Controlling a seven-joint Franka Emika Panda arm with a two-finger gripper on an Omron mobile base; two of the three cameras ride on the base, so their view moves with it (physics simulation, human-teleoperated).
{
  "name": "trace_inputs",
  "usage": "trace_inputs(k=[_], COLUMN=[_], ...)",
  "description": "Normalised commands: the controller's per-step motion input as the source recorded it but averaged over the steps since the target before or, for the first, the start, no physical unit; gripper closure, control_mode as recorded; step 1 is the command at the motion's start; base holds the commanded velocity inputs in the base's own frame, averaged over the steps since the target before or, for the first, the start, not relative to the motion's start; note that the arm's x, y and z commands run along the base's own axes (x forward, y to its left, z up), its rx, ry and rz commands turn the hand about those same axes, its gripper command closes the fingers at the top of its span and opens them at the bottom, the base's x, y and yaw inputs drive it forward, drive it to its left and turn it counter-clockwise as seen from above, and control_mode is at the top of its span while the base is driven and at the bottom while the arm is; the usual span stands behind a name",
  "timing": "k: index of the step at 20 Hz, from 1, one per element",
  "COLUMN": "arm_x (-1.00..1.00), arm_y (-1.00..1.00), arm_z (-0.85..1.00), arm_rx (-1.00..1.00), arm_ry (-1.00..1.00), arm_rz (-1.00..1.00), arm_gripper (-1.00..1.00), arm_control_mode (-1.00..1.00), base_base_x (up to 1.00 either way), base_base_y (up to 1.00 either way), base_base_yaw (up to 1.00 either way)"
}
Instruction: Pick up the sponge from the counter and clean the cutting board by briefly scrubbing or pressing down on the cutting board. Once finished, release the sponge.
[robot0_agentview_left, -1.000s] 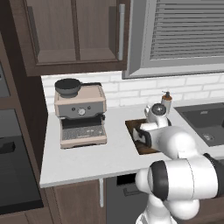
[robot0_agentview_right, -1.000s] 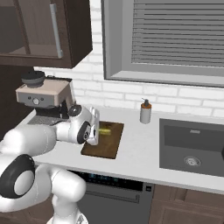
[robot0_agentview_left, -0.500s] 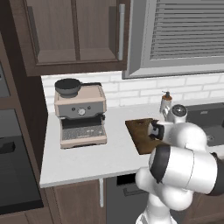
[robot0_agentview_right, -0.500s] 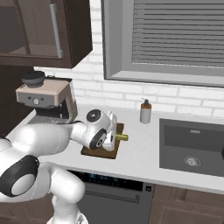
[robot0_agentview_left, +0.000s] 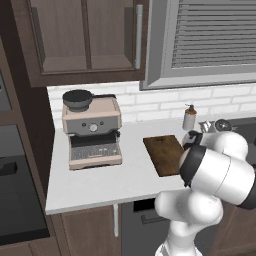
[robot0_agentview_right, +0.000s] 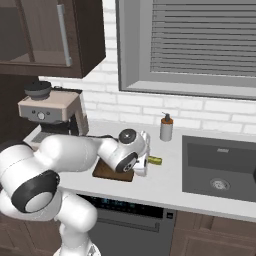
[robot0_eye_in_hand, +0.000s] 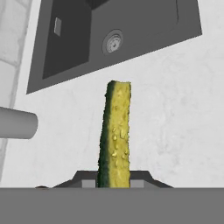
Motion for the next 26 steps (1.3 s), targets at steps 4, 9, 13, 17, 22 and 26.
trace_inputs(k=[4, 9, 13, 17, 22, 26], arm_x=[0.06, 0.15, 0.16, 0.04, 0.0, 0.03], arm_y=[-0.04, 0.0, 0.0, 0.0, -0.01, 0.0], arm_z=[0.0, -0.06, -0.14, -0.15, -0.18, -0.18], arm_rx=[0.0, 0.0, 0.0, 0.0, 0.0, 0.0], arm_ry=[0.0, 0.05, 0.05, 0.03, 0.01, 0.01], arm_rz=[0.0, 0.0, 0.0, 0.0, 0.0, 0.0], arm_gripper=[1.0, 1.0, 1.0, 1.0, 1.0, 1.0], arm_control_mode=[-1.0, -1.0, -1.0, -1.0, -1.0, -1.0], base_base_x=[0.0, 0.0, 0.0, 0.0, 0.0, 0.0], base_base_y=[0.0, 0.0, 0.0, 0.0, 0.0, 0.0], base_base_yaw=[0.0, 0.0, 0.0, 0.0, 0.0, 0.0])
